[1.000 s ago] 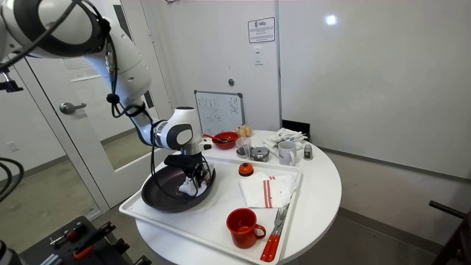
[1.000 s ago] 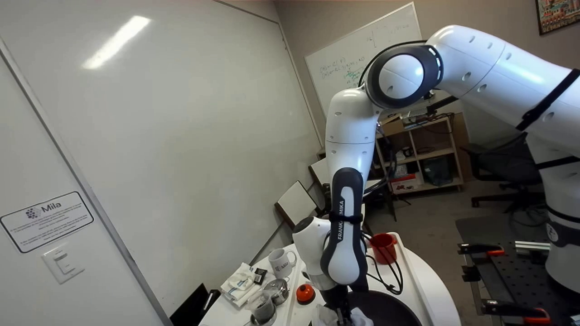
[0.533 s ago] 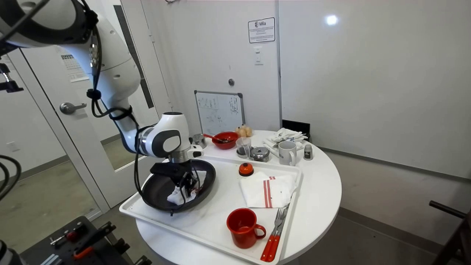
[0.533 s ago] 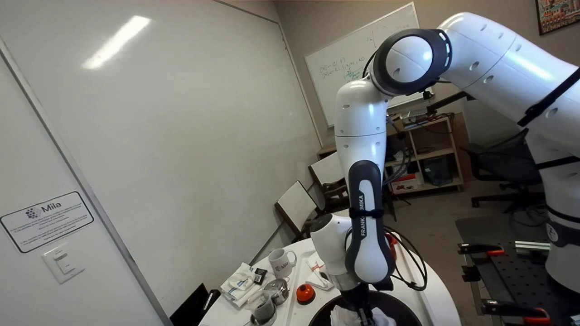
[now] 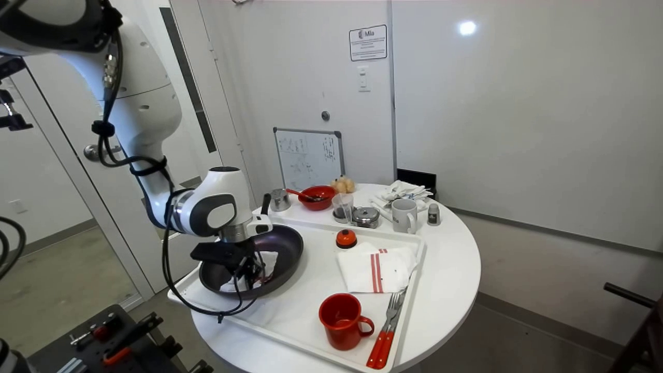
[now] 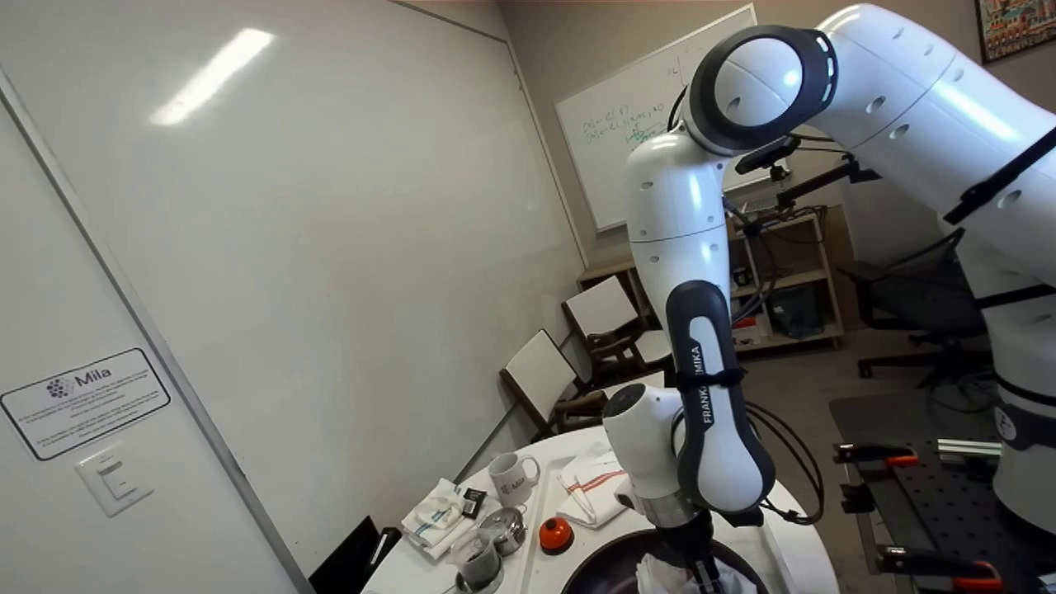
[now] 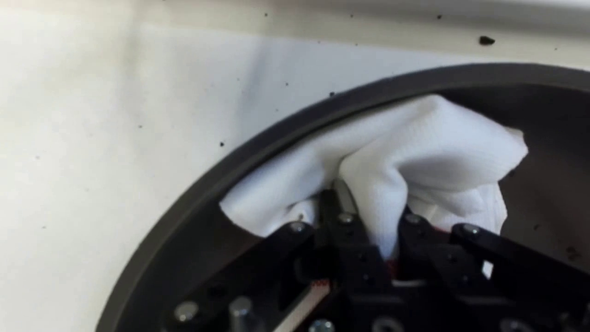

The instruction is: Wipe the pan with a towel

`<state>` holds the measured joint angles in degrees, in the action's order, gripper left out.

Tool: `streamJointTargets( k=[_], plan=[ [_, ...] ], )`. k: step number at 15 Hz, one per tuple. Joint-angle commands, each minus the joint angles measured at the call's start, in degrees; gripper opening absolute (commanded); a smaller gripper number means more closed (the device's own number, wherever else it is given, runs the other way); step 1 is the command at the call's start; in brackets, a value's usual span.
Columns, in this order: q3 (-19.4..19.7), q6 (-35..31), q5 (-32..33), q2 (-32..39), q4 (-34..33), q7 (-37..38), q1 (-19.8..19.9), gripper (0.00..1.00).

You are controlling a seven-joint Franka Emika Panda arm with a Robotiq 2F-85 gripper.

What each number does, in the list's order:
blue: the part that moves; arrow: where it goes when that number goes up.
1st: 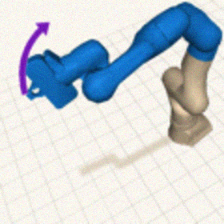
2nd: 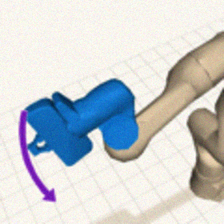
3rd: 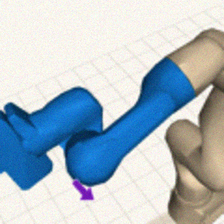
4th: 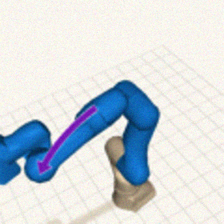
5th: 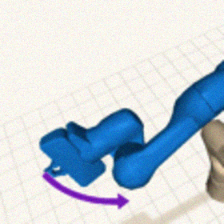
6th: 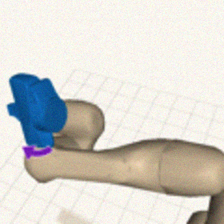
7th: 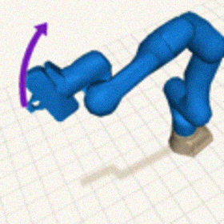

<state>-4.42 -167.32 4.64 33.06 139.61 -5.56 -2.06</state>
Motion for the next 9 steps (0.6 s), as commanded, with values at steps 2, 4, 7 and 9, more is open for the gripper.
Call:
streamJointTargets(
  k=[2,4,7,9],
  plan=[
    [0.7,-2.5,0.8,-0.1,3.1,-0.7,-0.5,0.03],
    [1.1,-2.2,1.0,0.2,1.9,-0.6,-0.8,0.03],
    [2.0,-0.5,1.6,0.3,-0.8,-0.2,-2.2,0.03],
    [2.5,0.7,1.9,0.5,-2.5,-0.1,-3.0,0.03]
  ],
)
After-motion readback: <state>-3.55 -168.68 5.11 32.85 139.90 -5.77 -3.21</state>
